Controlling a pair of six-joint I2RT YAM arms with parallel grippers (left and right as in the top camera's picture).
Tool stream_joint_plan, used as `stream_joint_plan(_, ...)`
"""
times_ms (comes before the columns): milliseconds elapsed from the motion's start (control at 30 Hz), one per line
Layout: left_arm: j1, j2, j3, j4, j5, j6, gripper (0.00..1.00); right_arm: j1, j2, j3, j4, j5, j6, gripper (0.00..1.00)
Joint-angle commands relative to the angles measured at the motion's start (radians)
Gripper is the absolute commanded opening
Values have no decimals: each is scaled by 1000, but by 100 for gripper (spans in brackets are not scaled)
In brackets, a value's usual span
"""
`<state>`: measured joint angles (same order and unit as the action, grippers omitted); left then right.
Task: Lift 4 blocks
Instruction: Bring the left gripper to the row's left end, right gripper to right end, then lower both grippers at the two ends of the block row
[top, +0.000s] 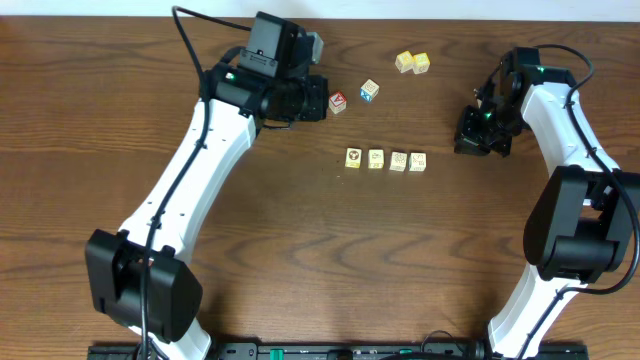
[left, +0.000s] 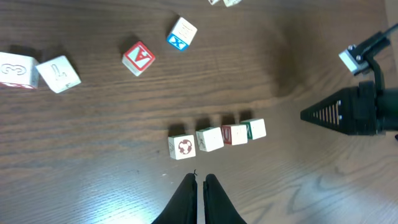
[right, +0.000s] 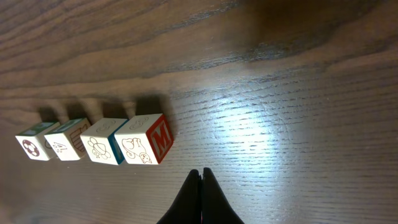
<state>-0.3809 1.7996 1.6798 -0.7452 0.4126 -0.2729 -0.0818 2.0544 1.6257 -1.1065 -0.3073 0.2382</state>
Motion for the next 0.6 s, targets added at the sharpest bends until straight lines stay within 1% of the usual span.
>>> stream_joint_plan(0, -36, 45, 5, -5, -5, 25, 7, 8, -6, -2, -5, -16, 15, 1)
stream_joint_plan(200, -71, 138, 5, 5, -5, -17, 7, 45, -6, -2, -1, -15, 15, 1)
stream_joint_plan(300, -72, 178, 5, 5, -5, -18, 7, 64, -6, -2, 5, -13, 15, 1)
stream_joint_plan(400, -64, 199, 5, 2, -4, -54, 7, 80, -6, -2, 19, -12, 16, 1)
stream_joint_plan(467, -59, 206, 5, -3, -13, -54, 7, 90, -6, -3, 26, -11, 16, 1)
stream_joint_plan(500, -56, 208, 4, -7, -34, -55, 7, 95, -6, -3, 27, -10, 16, 1)
stream_joint_plan(567, -51, 209, 4, -26, -134, -55, 7, 100, -6, -3, 30, 5, 16, 1)
